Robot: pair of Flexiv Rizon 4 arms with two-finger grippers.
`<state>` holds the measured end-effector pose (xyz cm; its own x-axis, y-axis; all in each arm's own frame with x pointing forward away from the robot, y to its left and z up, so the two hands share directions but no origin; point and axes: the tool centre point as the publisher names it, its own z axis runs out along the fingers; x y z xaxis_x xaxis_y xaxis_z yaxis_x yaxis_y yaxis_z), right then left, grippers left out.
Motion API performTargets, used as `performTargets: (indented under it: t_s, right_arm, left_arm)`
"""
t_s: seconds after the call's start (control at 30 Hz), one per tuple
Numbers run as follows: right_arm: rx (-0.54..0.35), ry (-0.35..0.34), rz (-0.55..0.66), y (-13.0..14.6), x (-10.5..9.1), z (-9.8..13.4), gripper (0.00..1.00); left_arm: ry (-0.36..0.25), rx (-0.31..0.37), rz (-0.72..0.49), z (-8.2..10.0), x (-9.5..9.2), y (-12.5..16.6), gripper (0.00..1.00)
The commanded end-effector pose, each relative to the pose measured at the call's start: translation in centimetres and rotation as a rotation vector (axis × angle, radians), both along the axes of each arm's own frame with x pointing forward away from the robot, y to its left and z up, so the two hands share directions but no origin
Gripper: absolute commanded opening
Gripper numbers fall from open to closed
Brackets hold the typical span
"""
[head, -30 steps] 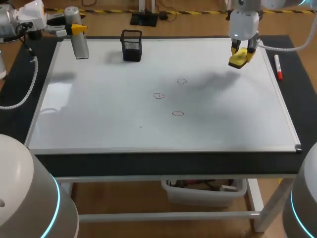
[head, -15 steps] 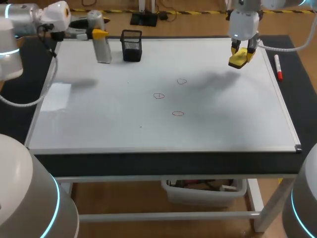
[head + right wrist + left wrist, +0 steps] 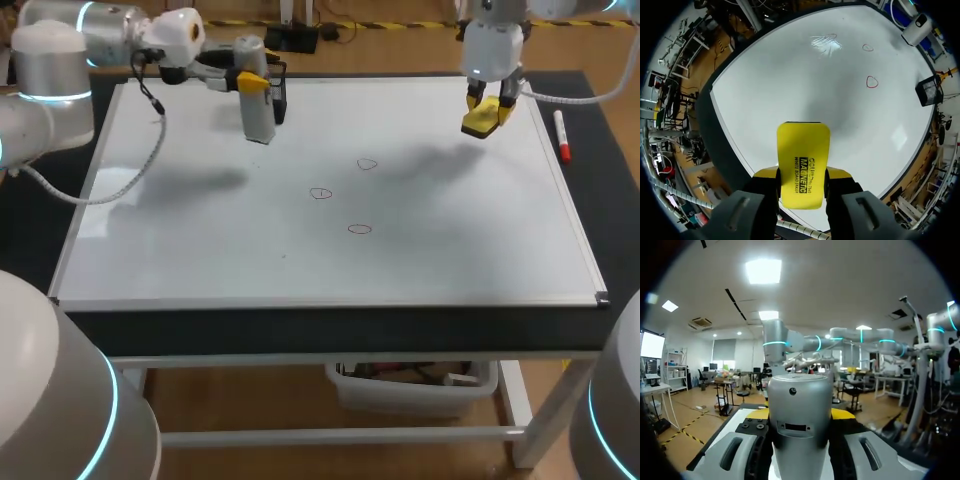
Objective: Pick up the inspection probe, press it on each red-marked spot on the whiteboard one by one, put down the probe, pick up the eraser, and wipe off all the red marks.
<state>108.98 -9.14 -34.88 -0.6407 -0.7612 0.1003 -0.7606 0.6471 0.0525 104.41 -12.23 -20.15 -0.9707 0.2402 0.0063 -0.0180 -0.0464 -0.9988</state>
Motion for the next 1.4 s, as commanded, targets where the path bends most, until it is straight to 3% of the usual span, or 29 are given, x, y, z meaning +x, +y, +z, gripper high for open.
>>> performTargets:
  t_s: [0.03,0.3,0.6,1.4]
  right_arm:
    - [-0.004,-0.001,0.002,-0.1,-0.1,0.2,0.00]
    - [-0.004,-0.001,0.002,-0.1,-0.1,0.2,0.00]
    - [-0.004,-0.001,0.002,-0.1,-0.1,0.2,0.00]
    - [-0.004,-0.001,0.002,-0.1,-0.1,0.2,0.00]
  left_arm:
    - [-0.004,-0.011,-0.089,-0.4,-0.4,-1.5,0.00]
    - [-0.023,-0.034,-0.176,-0.6,-2.9,-3.4,0.00]
    - [-0.019,-0.034,-0.183,-1.4,-4.5,-5.3,0.00]
    - [-0.018,-0.031,-0.156,-1.8,-5.0,-5.6,0.00]
